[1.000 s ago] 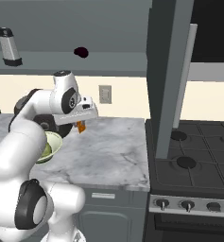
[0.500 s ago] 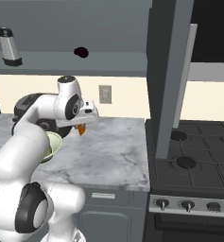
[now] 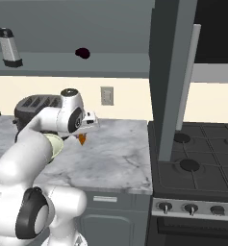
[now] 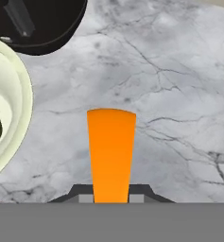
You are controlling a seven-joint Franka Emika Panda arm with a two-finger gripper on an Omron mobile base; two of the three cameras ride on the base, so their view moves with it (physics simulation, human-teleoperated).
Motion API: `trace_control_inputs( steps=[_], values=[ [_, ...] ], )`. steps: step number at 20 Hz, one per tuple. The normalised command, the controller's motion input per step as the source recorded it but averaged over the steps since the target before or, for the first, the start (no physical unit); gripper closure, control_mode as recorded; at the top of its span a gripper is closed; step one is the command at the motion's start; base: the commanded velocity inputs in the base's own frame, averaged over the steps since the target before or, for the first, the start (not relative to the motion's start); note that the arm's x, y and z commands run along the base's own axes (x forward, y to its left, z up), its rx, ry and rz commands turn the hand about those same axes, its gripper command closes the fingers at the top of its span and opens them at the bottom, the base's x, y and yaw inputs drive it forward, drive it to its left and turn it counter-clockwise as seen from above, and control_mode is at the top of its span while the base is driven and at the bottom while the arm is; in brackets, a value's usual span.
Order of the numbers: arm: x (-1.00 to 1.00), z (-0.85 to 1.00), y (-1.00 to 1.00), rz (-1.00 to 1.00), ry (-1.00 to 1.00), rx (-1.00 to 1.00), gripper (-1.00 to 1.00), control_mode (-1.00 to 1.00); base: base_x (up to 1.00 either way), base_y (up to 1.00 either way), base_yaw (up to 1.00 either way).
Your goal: Pick the cheese from the fridge and the cheese grater from the cabinet and place them next to the salad bowl.
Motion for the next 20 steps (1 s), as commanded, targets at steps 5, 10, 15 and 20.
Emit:
trace_control_inputs(
  steps=[5,10,15,20],
  values=[
    [0.49,-0.52,0.18,0.0,0.02,0.01,1.0,-1.0,0.0,0.0,0.0],
    [0.33,-0.32,0.0,0.13,0.01,0.02,1.0,-1.0,0.0,0.0,0.0],
    [0.04,-0.17,0.0,0.24,0.0,0.01,1.0,-1.0,0.0,0.0,0.0],
    [0.19,-0.29,0.03,0.19,0.0,0.0,1.0,-1.0,0.0,0.0,0.0]
  ],
)
